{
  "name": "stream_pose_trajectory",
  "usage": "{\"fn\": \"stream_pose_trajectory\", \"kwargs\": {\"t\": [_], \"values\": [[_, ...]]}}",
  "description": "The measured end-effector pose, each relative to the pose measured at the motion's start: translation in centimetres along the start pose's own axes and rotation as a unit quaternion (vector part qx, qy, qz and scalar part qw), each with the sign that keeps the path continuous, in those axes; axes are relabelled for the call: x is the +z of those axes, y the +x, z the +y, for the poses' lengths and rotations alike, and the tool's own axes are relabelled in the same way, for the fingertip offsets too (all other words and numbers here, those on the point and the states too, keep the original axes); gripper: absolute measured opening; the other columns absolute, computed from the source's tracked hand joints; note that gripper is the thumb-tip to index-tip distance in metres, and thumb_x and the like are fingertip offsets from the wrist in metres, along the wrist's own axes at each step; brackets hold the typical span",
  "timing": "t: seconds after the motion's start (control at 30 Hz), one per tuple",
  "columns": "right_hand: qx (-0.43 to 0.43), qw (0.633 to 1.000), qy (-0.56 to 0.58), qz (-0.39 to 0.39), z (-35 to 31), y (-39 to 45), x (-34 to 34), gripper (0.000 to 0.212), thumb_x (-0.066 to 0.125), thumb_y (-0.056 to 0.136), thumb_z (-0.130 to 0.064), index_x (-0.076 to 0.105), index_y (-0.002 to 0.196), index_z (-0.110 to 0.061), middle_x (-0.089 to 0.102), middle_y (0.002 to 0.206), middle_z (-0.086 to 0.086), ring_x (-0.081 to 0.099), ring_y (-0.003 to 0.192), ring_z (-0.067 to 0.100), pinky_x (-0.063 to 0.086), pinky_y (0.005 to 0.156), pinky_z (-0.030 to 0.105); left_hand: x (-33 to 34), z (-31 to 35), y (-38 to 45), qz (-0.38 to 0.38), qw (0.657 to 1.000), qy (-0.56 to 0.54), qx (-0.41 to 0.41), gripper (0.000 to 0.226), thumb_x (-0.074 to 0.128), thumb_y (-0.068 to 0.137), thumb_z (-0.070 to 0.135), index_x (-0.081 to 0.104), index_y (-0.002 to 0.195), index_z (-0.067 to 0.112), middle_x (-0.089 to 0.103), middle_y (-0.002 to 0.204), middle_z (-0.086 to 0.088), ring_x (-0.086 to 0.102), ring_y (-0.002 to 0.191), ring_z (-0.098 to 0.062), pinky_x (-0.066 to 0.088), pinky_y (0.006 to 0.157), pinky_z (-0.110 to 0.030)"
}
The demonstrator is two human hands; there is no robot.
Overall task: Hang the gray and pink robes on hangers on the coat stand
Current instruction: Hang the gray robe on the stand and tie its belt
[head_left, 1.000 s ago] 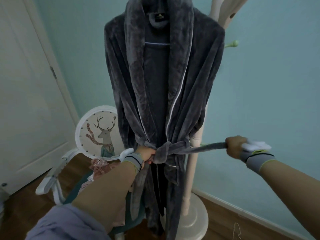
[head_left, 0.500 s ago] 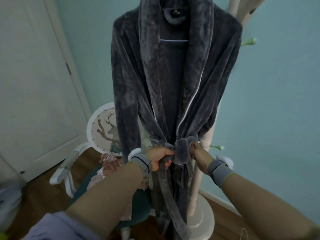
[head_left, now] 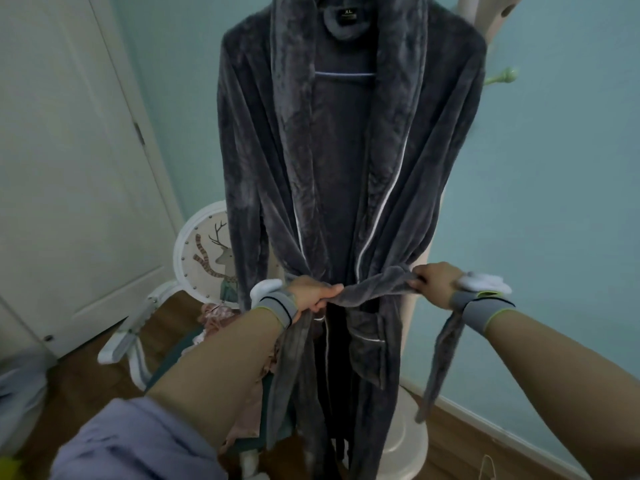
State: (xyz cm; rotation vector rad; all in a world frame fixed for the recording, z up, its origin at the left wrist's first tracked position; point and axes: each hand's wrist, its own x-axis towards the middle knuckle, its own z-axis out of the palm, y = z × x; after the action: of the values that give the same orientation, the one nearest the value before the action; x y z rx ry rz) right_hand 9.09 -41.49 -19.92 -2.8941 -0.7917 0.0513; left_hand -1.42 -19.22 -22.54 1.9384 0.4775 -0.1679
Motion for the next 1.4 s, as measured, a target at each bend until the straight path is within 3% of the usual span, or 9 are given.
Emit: {"fn": "stream_pose_trajectory", "kwargs": {"t": [0.33,0.5,0.63,0.77,0.9,1.0,1.17,1.3,1.4], "values": [[0.074,0.992,0.027,-0.102,3.5,-0.1,1.7,0.022,0.047,0.093,-0.021,0.062,0.103,-0.009,0.065,0.113,0.014,0.059,0.106,0.028,0.042,0.081,0.028,-3.1,-4.7,1.3,0.091,0.977,0.189,-0.048,0.022,0.046,0.096,0.031,0.058,0.098,0.013,0.060,0.091,-0.008,0.062,0.089,-0.026,0.040,0.068,-0.027],[0.088,0.879,0.403,-0.242,0.5,-0.3,3.6,0.014,0.057,0.091,-0.023,0.058,0.095,-0.009,0.056,0.084,0.009,0.050,0.066,0.016,0.044,0.064,0.026,1.9,-2.1,0.5,0.013,0.997,-0.031,-0.070,0.060,0.032,0.095,0.050,0.029,0.143,0.015,0.064,0.059,-0.003,0.062,0.043,-0.008,0.052,0.046,-0.018],[0.078,0.827,0.526,-0.181,-2.3,0.3,5.3,0.023,0.048,0.096,-0.015,0.059,0.106,0.002,0.062,0.097,0.016,0.063,0.078,0.025,0.056,0.070,0.033,4.0,0.3,0.6,0.029,0.991,-0.126,-0.042,0.043,0.032,0.099,0.039,0.048,0.119,0.005,0.069,0.052,-0.009,0.066,0.048,-0.019,0.059,0.057,-0.031],[0.113,0.785,0.599,-0.111,-2.6,1.7,4.4,0.023,0.037,0.097,-0.001,0.055,0.082,-0.002,0.059,0.062,0.013,0.062,0.049,0.018,0.053,0.053,0.021,2.8,-0.2,0.8,0.098,0.994,-0.032,-0.038,0.044,0.036,0.100,0.030,0.064,0.110,-0.002,0.067,0.112,-0.021,0.061,0.102,-0.035,0.046,0.099,-0.038],[0.130,0.877,0.461,-0.035,0.0,3.5,2.8,0.015,0.046,0.094,-0.009,0.059,0.096,-0.004,0.058,0.090,0.017,0.053,0.086,0.027,0.044,0.093,0.047,0.0,-1.8,1.0,0.135,0.989,-0.001,-0.056,0.040,0.038,0.100,0.021,0.061,0.068,0.011,0.061,0.067,-0.011,0.052,0.062,-0.022,0.049,0.073,-0.034],[0.151,0.902,0.403,-0.025,0.4,3.7,2.3,0.021,0.046,0.094,-0.013,0.057,0.078,-0.005,0.057,0.081,0.015,0.051,0.081,0.027,0.043,0.078,0.038,-1.0,-2.1,1.4,0.192,0.978,0.029,-0.071,0.029,0.043,0.097,0.016,0.065,0.090,-0.002,0.065,0.072,-0.015,0.054,0.056,-0.020,0.045,0.053,-0.021],[0.130,0.923,0.358,-0.061,0.8,3.2,1.6,0.024,0.047,0.095,-0.016,0.062,0.097,0.002,0.057,0.088,0.015,0.051,0.081,0.026,0.038,0.075,0.031,-2.4,-1.8,0.8,0.155,0.980,0.097,-0.081,0.035,0.038,0.099,0.020,0.063,0.093,-0.003,0.066,0.091,-0.026,0.065,0.082,-0.036,0.051,0.082,-0.041],[0.071,0.825,0.543,-0.141,-0.1,2.1,-1.1,0.020,0.055,0.091,-0.015,0.066,0.079,-0.004,0.067,0.070,0.006,0.065,0.058,0.013,0.050,0.055,0.019,-2.0,-0.5,0.3,0.076,0.997,-0.017,-0.025,0.036,0.059,0.089,0.029,0.061,0.056,0.016,0.058,0.048,0.001,0.054,0.051,-0.015,0.046,0.058,-0.024],[-0.004,0.763,0.622,-0.176,-1.4,1.7,-3.3,0.016,0.059,0.087,-0.009,0.071,0.077,-0.005,0.074,0.073,0.007,0.071,0.066,0.015,0.055,0.057,0.023,-1.3,1.8,0.2,0.068,0.994,-0.064,0.064,0.005,0.070,0.080,0.017,0.070,0.076,0.019,0.071,0.071,-0.004,0.066,0.070,-0.016,0.054,0.074,-0.029]]}}
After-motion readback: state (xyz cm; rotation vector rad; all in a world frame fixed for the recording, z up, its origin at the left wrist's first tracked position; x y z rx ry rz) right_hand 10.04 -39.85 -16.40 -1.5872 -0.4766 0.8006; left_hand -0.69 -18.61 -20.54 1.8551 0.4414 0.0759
